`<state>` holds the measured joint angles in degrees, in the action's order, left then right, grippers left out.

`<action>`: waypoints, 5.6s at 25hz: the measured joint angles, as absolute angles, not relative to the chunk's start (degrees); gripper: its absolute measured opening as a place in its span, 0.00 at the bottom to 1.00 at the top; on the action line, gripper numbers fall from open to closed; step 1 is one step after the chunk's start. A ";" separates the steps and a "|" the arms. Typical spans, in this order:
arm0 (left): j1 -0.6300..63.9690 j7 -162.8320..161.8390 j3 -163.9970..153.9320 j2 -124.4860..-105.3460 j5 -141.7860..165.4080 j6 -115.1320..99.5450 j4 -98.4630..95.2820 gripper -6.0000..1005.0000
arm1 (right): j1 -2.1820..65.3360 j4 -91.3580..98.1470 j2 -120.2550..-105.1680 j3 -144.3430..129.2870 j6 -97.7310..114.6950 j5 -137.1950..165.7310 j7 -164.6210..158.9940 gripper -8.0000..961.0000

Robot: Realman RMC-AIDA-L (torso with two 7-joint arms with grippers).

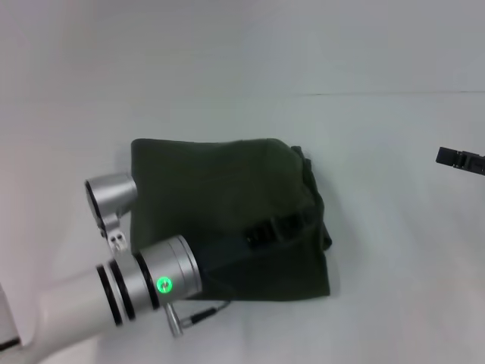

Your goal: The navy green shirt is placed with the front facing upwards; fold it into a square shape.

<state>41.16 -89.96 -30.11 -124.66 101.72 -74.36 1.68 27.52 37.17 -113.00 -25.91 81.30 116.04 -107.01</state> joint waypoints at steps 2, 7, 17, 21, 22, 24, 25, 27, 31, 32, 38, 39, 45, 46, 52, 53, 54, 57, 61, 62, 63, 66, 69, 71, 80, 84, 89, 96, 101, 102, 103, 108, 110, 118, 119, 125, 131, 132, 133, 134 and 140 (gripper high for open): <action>41.12 -86.51 -29.66 -124.67 101.98 -75.75 3.73 0.14 | 27.61 37.14 -113.06 -25.94 81.27 116.35 -106.78 0.94; 41.10 -84.06 -30.46 -124.68 103.23 -80.67 5.11 0.19 | 28.32 36.62 -113.28 -27.03 81.11 116.68 -106.96 0.94; 39.13 -81.29 -30.75 -124.43 108.19 -88.92 1.40 0.56 | 29.52 36.20 -112.87 -29.64 80.48 116.81 -111.42 0.94; 36.73 -81.52 -30.66 -124.25 107.94 -91.41 -4.03 0.64 | 30.52 36.19 -112.52 -33.05 80.19 117.08 -114.67 0.94; 36.16 -81.70 -30.65 -124.12 107.83 -91.71 -5.38 0.69 | 30.89 36.09 -112.41 -33.88 80.08 117.46 -115.64 0.94; 34.81 -82.12 -30.69 -124.04 107.83 -92.32 -9.01 0.79 | 32.09 35.53 -112.25 -35.32 80.02 119.20 -118.06 0.94; 34.04 -82.29 -30.65 -124.04 107.83 -92.53 -10.70 0.83 | 32.62 35.19 -112.21 -35.76 80.14 120.14 -119.07 0.94; 32.80 -82.38 -30.43 -124.02 107.82 -92.88 -13.48 0.88 | 33.95 34.10 -112.20 -36.54 80.33 121.98 -120.76 0.94; 29.58 -82.63 -30.22 -123.92 107.76 -94.26 -20.77 0.88 | 36.12 31.84 -112.27 -37.27 80.55 124.66 -123.65 0.94; 28.78 -82.65 -30.24 -123.90 107.75 -94.64 -22.54 0.89 | 36.45 31.53 -112.36 -37.42 80.63 124.85 -124.19 0.94; 24.91 -81.63 -31.12 -122.61 108.20 -97.28 -31.01 0.88 | 38.46 29.73 -113.19 -37.96 81.04 125.00 -125.62 0.94; 24.38 -81.38 -31.67 -122.32 108.31 -97.67 -32.19 0.88 | 38.89 29.12 -113.23 -38.22 80.97 125.02 -125.72 0.94; 22.70 -80.89 -32.61 -121.78 110.14 -98.29 -36.26 0.88 | 40.52 26.74 -113.37 -40.08 78.49 125.05 -126.87 0.94; 22.64 -80.85 -32.51 -121.78 110.36 -98.17 -36.37 0.88 | 40.75 26.39 -113.43 -40.08 77.94 125.05 -126.94 0.94; 22.61 -80.08 -32.39 -121.73 110.63 -97.95 -36.55 0.88 | 41.47 24.77 -115.00 -40.76 74.13 125.07 -126.88 0.94; 22.61 -80.06 -32.40 -121.69 110.76 -97.95 -36.64 0.88 | 41.49 24.58 -115.36 -41.04 73.16 125.07 -126.83 0.94; 22.60 -80.04 -32.39 -121.62 110.88 -97.95 -36.72 0.88 | 41.52 24.37 -115.65 -41.24 72.33 125.06 -126.76 0.94; 22.49 -80.01 -32.41 -121.41 111.20 -97.93 -36.97 0.88 | 41.84 23.38 -116.55 -42.28 69.87 125.06 -126.46 0.94; 22.47 -79.99 -32.33 -121.31 111.25 -97.89 -37.10 0.88 | 42.14 22.77 -117.18 -43.39 68.65 125.00 -126.37 0.94; 22.48 -79.99 -32.34 -121.31 111.26 -97.89 -37.12 0.88 | 42.16 22.76 -117.26 -43.44 68.61 124.95 -126.35 0.94; 22.50 -79.97 -32.34 -121.31 111.27 -97.89 -37.13 0.88 | 42.19 22.76 -117.33 -43.46 68.60 124.83 -126.33 0.94; 22.54 -79.77 -32.34 -121.29 111.27 -97.84 -37.14 0.88 | 42.19 22.76 -117.40 -43.41 68.77 124.63 -126.30 0.94; 22.52 -79.40 -32.34 -121.29 111.26 -97.71 -37.05 0.88 | 42.27 22.76 -117.51 -43.27 69.07 124.56 -126.29 0.94; 22.47 -79.36 -32.34 -121.34 111.19 -97.56 -36.98 0.88 | 42.39 22.76 -117.68 -43.29 69.13 124.55 -126.30 0.94; 22.46 -79.36 -32.35 -121.54 110.85 -97.13 -36.84 0.88 | 42.76 22.76 -118.41 -43.55 69.08 124.72 -126.68 0.92; 22.70 -79.36 -32.34 -121.55 110.82 -97.06 -36.82 0.88 | 42.31 22.76 -118.23 -43.58 69.08 124.72 -126.87 0.90; 22.96 -79.36 -32.34 -121.55 110.78 -97.02 -36.82 0.88 | 41.72 22.76 -118.14 -43.60 69.16 124.72 -126.97 0.87; 23.57 -79.64 -32.34 -121.56 110.65 -97.03 -36.82 0.88 | 41.64 22.76 -118.55 -43.59 68.59 124.63 -126.37 0.82; 23.88 -79.66 -32.34 -121.63 110.62 -97.03 -36.82 0.88 | 42.06 22.76 -119.20 -43.59 66.06 124.54 -124.60 0.71; 23.89 -79.67 -32.35 -121.63 110.62 -97.03 -36.82 0.88 | 42.11 22.76 -119.28 -43.57 65.93 124.54 -124.33 0.63; 23.92 -79.69 -32.33 -121.64 110.61 -97.03 -36.82 0.88 | 42.13 22.76 -119.31 -43.54 65.89 124.53 -124.15 0.54; 23.94 -79.76 -32.26 -121.64 110.61 -97.02 -36.82 0.88 | 42.00 22.94 -119.36 -43.03 65.83 124.39 -124.05 0.33; 23.93 -79.77 -32.25 -121.64 110.61 -96.98 -36.82 0.88 | 41.88 23.10 -119.36 -43.01 65.79 124.21 -123.75 0.26; 23.90 -79.98 -32.17 -121.74 110.63 -96.94 -36.82 0.88 | 41.52 23.33 -119.31 -42.81 65.90 121.17 -121.04 0.10; 23.90 -79.98 -32.04 -121.75 110.63 -96.94 -36.80 0.88 | 41.50 23.40 -119.28 -42.80 65.94 120.90 -120.73 0.08; 23.90 -79.98 -31.82 -121.73 110.65 -96.94 -36.67 0.88 | 42.07 23.67 -119.09 -42.80 65.87 120.61 -120.28 0.05; 23.93 -79.98 -31.73 -121.77 110.65 -96.94 -36.65 0.88 | 42.22 25.57 -119.08 -42.80 66.93 120.54 -120.22 0.05; 23.96 -80.03 -31.73 -121.78 110.65 -96.94 -36.65 0.88 | 42.26 25.98 -119.08 -42.80 67.40 120.45 -120.22 0.05; 23.97 -80.13 -31.73 -121.78 110.65 -96.93 -36.65 0.88 | 42.26 26.29 -119.09 -42.80 67.82 120.28 -120.22 0.05; 23.97 -80.26 -31.73 -121.79 110.64 -96.88 -36.65 0.88 | 42.27 26.63 -119.10 -42.80 68.35 120.11 -120.22 0.05; 24.15 -80.80 -31.72 -121.82 110.55 -96.24 -36.65 0.88 | 42.24 28.11 -118.82 -42.79 71.28 118.79 -120.23 0.05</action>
